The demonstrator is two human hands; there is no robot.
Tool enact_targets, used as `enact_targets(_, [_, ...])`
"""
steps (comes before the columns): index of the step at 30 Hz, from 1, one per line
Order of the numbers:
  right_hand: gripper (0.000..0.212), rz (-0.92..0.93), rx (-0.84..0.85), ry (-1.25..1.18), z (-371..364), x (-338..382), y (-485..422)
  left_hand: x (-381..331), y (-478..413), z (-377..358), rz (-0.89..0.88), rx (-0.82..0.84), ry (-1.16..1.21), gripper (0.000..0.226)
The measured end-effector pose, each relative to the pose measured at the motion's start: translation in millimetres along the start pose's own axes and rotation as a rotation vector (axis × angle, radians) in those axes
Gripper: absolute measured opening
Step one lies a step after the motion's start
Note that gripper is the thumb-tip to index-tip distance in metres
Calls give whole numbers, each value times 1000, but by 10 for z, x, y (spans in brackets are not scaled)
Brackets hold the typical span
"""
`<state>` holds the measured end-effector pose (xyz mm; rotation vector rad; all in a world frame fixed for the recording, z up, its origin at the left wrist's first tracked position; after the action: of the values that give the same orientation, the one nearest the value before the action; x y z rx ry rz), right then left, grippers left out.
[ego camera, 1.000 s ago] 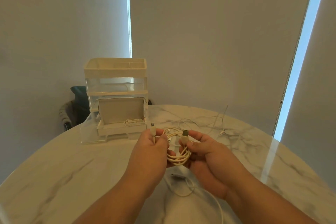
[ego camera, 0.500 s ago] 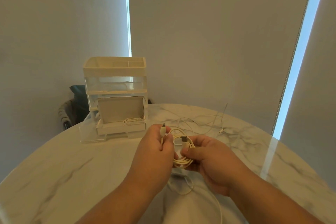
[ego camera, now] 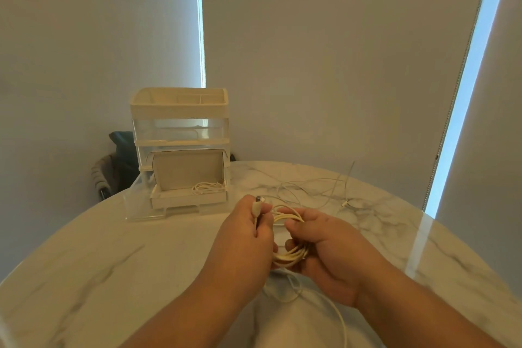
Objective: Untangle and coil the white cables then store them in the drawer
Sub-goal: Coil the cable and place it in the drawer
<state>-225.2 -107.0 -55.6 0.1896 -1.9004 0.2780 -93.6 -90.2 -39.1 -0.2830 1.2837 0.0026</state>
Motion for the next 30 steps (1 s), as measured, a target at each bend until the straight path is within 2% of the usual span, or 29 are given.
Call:
enact_targets(4, [20, 16, -98, 140, 94, 12, -10, 16, -27, 15, 0, 12, 14, 11])
enact_targets(8, [19, 44, -164, 168, 117, 27, -1, 64, -48, -10, 106, 59, 155, 22])
enact_targets(11, [18, 97, -234, 193, 142, 27, -24, 93, -61, 9, 152, 32, 200, 28])
enact_targets(15, [19, 134, -298, 213, 190, 28, -53, 133, -79, 20, 260, -15, 404, 38])
enact_targets(18, [19, 141, -310, 172, 189, 32, -59, 117, -63, 10, 330, -16, 588, 33])
enact_targets(21, [19, 149, -314, 144, 168, 34, -39, 125, -66, 24, 330, -52, 606, 33])
enact_targets(26, [20, 158, -342, 128, 183, 45, -32, 84, -84, -11, 342, 40, 777, 24])
enact_targets(30, [21, 166, -331, 113, 169, 57, -22, 223, -136, 39, 407, -110, 602, 15])
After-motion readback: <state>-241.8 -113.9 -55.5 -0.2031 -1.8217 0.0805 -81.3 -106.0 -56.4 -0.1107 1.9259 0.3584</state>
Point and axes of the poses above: each hand's wrist, its own y-axis away from the middle knuckle, its own z-axis out of the back of the hand, x = y × z, the point moved 5 cm from there along -y, towards the middle knuckle, and after that the axes turned 8 degrees about z, right-handed, at the moved point
